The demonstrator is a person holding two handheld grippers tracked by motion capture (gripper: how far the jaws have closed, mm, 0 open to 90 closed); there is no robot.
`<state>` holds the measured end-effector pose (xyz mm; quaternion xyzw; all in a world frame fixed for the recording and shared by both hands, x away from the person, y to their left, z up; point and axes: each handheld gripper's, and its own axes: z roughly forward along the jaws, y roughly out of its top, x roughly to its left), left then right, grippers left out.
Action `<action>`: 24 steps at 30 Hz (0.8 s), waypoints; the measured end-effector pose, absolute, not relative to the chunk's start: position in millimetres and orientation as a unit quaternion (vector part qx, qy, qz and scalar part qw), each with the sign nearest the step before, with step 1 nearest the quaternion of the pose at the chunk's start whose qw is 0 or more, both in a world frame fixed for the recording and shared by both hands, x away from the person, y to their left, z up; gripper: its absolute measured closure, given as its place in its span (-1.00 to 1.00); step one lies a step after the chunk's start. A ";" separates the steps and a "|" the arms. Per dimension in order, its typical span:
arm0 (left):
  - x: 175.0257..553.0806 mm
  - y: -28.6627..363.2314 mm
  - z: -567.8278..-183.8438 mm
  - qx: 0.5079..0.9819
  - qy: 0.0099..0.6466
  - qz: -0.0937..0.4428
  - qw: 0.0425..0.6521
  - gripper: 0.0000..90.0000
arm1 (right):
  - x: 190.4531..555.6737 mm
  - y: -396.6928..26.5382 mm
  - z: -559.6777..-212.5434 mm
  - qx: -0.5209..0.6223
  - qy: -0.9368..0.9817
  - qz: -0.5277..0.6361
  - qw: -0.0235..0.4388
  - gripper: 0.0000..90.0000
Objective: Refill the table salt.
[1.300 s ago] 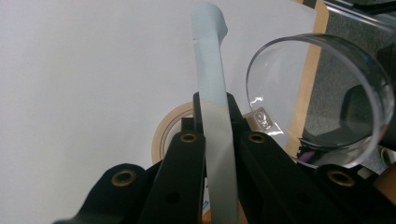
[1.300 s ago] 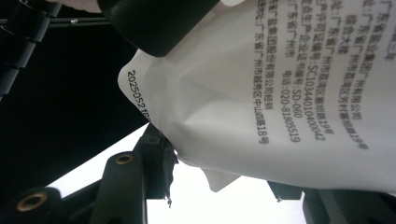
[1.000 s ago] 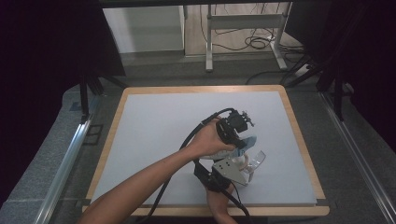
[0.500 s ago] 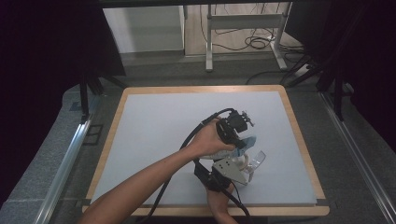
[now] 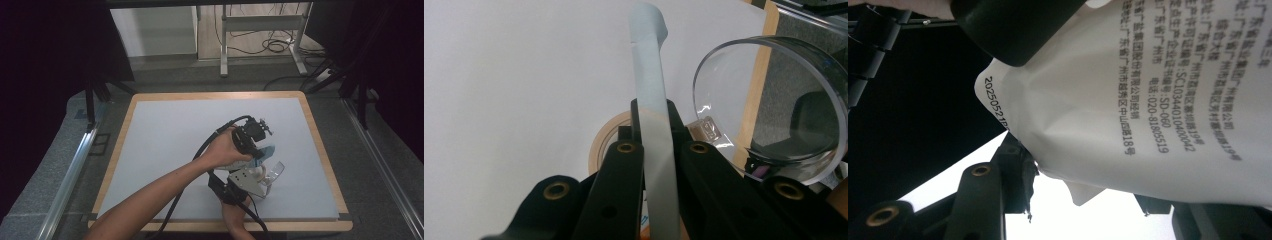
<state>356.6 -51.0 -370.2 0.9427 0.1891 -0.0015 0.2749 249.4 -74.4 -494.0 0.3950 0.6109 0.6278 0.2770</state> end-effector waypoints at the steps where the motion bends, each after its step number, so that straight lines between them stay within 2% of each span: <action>1: 356.6 -51.0 -370.2 0.943 0.189 -0.002 0.275 1.00 | 249.4 -74.4 -494.0 0.395 0.611 0.628 0.277 0.12; 24: 357.3 -52.1 -371.1 0.943 0.189 0.000 0.274 1.00 | 250.0 -74.0 -493.7 0.396 0.609 0.630 0.275 0.12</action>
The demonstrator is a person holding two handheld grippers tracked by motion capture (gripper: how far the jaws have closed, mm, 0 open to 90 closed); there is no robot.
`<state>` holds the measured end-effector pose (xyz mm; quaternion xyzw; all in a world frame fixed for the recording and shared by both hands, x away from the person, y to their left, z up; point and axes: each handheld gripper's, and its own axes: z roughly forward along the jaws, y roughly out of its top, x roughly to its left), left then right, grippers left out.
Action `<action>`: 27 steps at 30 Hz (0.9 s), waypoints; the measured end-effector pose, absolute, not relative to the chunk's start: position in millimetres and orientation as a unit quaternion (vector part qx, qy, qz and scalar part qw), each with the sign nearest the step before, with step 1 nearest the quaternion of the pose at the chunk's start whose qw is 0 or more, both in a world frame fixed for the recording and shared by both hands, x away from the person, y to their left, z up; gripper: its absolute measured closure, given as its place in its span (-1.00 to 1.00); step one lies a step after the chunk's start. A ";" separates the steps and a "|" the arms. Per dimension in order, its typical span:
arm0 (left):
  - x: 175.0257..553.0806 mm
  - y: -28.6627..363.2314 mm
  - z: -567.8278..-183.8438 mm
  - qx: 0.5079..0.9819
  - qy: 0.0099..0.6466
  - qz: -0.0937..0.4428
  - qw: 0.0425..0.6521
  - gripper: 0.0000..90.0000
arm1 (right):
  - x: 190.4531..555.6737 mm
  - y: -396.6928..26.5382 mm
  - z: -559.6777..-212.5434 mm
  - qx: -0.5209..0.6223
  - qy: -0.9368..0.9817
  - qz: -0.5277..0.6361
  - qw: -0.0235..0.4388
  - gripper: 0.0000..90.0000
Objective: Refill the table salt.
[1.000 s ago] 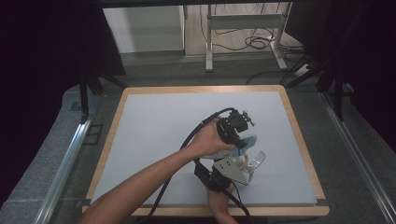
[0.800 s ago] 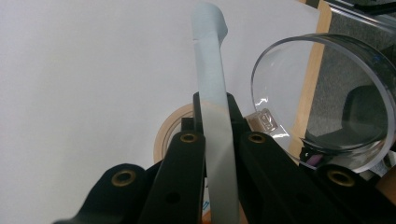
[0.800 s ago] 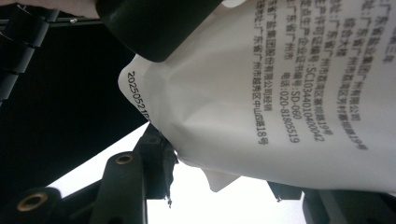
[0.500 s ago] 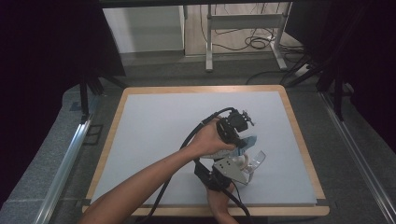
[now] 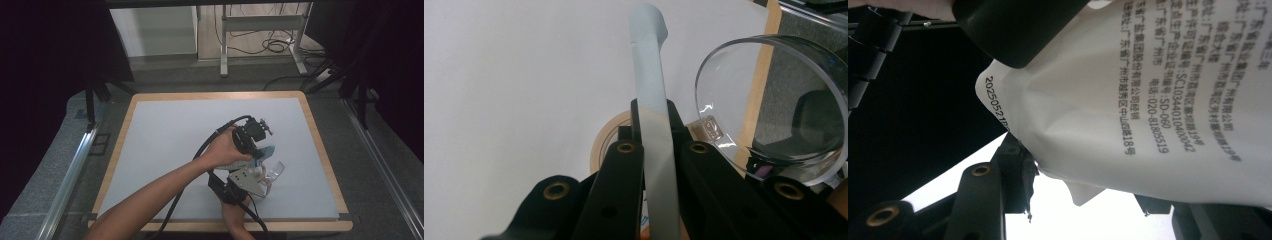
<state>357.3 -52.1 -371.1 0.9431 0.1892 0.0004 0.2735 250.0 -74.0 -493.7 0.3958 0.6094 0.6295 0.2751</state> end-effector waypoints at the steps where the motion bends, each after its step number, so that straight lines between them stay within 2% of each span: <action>1: 357.5 -52.1 -370.7 0.943 0.188 0.000 0.273 1.00 | 250.1 -74.1 -493.5 0.396 0.609 0.630 0.276 0.12; 27: 358.2 -52.7 -371.3 0.944 0.188 -0.002 0.273 1.00 | 250.3 -74.3 -493.3 0.395 0.609 0.630 0.277 0.12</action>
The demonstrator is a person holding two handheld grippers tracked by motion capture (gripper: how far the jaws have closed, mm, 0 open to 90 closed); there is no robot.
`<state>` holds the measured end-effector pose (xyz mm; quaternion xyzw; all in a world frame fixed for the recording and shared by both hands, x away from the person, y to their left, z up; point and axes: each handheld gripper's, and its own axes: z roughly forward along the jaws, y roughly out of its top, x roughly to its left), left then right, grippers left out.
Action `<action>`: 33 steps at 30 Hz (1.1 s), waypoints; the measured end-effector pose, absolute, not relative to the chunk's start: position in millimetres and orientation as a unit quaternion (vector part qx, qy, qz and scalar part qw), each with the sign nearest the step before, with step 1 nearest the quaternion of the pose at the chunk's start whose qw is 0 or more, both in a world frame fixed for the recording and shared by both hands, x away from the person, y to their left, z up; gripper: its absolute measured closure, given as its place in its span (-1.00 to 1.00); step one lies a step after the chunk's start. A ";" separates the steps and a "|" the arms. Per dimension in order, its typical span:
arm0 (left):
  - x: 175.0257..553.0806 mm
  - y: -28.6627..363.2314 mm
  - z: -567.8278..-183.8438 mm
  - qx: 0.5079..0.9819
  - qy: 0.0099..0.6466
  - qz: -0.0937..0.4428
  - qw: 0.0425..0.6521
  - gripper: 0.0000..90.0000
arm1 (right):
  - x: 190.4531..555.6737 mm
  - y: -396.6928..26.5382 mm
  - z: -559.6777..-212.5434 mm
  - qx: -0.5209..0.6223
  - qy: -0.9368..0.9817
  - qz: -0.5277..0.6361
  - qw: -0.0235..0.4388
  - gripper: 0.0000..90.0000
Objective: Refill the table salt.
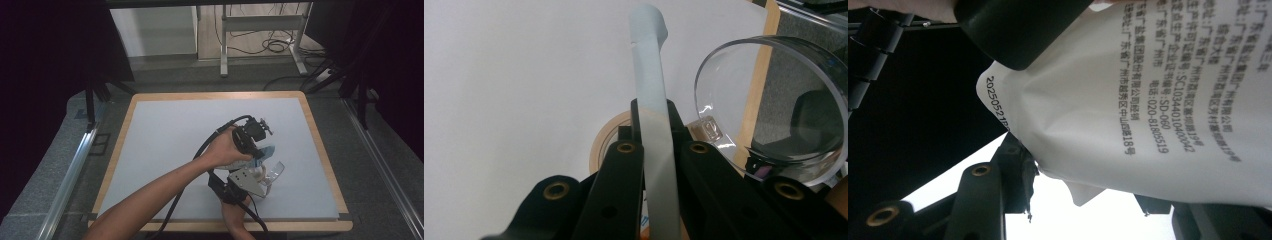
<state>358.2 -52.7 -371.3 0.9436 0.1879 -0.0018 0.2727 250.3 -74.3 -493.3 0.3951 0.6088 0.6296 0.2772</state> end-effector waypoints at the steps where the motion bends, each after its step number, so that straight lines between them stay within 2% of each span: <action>1: 358.1 -53.0 -371.3 0.943 0.188 -0.002 0.274 1.00 | 250.1 -74.4 -493.2 0.396 0.608 0.630 0.276 0.12; 33: 359.1 -51.7 -373.0 0.944 0.190 -0.003 0.272 1.00 | 250.3 -73.5 -493.4 0.400 0.609 0.629 0.270 0.12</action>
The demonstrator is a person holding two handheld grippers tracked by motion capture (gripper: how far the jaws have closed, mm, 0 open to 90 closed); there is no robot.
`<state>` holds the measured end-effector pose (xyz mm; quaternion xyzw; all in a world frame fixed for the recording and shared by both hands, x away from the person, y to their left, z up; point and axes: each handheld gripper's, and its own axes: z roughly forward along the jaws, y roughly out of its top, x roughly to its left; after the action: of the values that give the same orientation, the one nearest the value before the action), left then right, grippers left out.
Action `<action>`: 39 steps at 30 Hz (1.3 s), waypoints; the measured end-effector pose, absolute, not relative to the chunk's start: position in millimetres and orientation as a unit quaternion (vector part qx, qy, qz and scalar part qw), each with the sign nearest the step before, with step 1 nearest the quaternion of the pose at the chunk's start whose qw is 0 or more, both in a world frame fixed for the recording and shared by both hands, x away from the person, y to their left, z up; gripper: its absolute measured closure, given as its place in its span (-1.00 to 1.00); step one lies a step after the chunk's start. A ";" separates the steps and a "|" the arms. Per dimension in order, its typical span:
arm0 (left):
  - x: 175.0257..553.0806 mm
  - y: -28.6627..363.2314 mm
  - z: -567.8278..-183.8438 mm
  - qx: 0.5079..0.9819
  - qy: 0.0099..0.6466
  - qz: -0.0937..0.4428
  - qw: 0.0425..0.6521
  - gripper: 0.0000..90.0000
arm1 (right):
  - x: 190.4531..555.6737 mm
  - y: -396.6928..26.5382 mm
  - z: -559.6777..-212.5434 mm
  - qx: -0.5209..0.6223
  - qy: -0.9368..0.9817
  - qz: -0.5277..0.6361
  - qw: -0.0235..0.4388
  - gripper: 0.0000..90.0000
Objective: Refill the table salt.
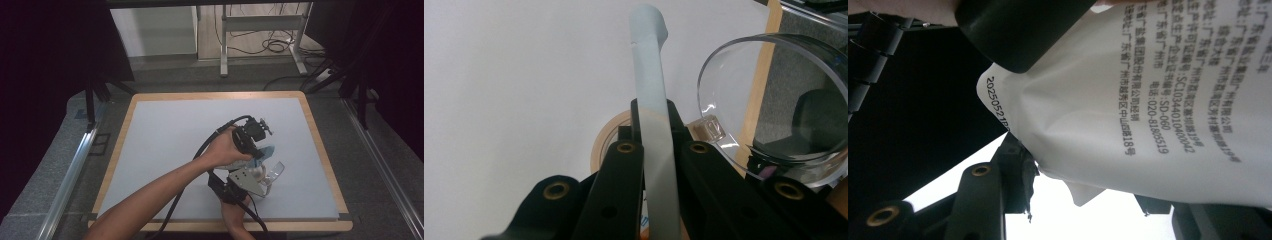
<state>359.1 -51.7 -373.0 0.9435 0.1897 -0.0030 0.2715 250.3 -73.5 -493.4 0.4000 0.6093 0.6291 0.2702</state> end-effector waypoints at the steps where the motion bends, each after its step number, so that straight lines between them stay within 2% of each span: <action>1: 359.0 -51.5 -373.1 0.944 0.189 -0.003 0.271 1.00 | 250.2 -73.4 -493.5 0.400 0.610 0.629 0.271 0.12; 39: 356.7 -53.4 -370.9 0.945 0.189 0.001 0.268 1.00 | 249.3 -72.7 -492.4 0.398 0.606 0.631 0.279 0.12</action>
<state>356.7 -53.4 -370.9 0.9448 0.1887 0.0014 0.2677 249.3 -72.7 -492.4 0.3975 0.6055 0.6307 0.2785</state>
